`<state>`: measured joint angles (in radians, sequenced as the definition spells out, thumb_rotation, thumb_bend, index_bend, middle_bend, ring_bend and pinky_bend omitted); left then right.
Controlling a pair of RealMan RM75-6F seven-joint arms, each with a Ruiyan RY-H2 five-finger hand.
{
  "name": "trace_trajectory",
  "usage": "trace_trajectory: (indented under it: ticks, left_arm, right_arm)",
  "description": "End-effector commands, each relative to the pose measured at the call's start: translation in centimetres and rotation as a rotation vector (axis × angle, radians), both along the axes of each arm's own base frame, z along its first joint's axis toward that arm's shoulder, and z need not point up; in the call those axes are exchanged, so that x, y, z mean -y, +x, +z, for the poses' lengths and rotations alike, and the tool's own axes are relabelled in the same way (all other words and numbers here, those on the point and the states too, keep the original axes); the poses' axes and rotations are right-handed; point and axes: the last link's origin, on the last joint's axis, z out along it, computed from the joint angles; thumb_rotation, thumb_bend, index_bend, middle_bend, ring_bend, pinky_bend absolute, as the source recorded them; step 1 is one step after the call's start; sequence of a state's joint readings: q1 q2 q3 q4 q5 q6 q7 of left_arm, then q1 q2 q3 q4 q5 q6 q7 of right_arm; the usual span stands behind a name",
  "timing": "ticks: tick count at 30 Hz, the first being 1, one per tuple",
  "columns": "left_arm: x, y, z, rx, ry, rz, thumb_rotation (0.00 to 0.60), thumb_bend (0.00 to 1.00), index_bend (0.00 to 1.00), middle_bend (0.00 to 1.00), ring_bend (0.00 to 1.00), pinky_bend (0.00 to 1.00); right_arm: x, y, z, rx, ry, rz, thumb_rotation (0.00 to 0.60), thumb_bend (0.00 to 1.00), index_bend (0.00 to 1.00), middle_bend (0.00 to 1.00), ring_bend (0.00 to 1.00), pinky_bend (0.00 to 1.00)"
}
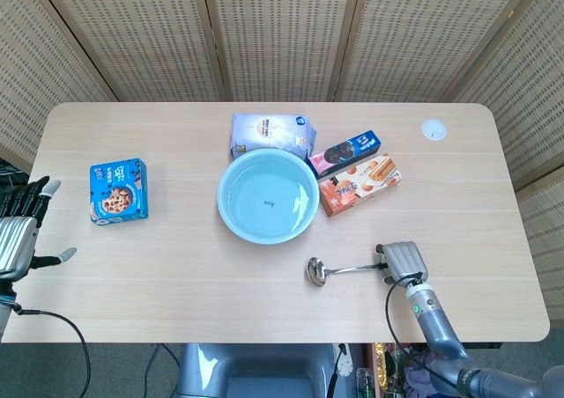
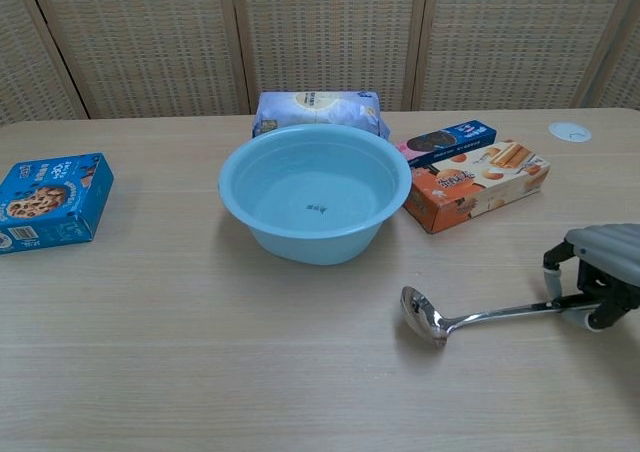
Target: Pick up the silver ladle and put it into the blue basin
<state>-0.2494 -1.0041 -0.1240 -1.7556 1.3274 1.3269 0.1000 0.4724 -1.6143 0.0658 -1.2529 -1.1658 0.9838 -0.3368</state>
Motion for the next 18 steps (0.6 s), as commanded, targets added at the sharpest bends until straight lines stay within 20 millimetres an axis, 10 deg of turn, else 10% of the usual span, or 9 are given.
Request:
trace_trajectory:
  ticks: [1,18]
  left_arm:
    - [0.0,0.0,0.0,0.002,-0.001,-0.001,0.600,0.00,0.00,0.00,0.00,0.00]
    - [0.1,0.2,-0.1,0.001,-0.008,-0.009,0.600,0.00,0.00,0.00,0.00,0.00]
  right_arm:
    - [-0.4,0.2,1.3,0.055,-0.024,0.024,0.600,0.57,0.71,1.00,0.98,1.00]
    - [-1.7,1.8,5.5,0.198,-0.034,0.068,0.600,0.57,0.71,1.00,0.98,1.00]
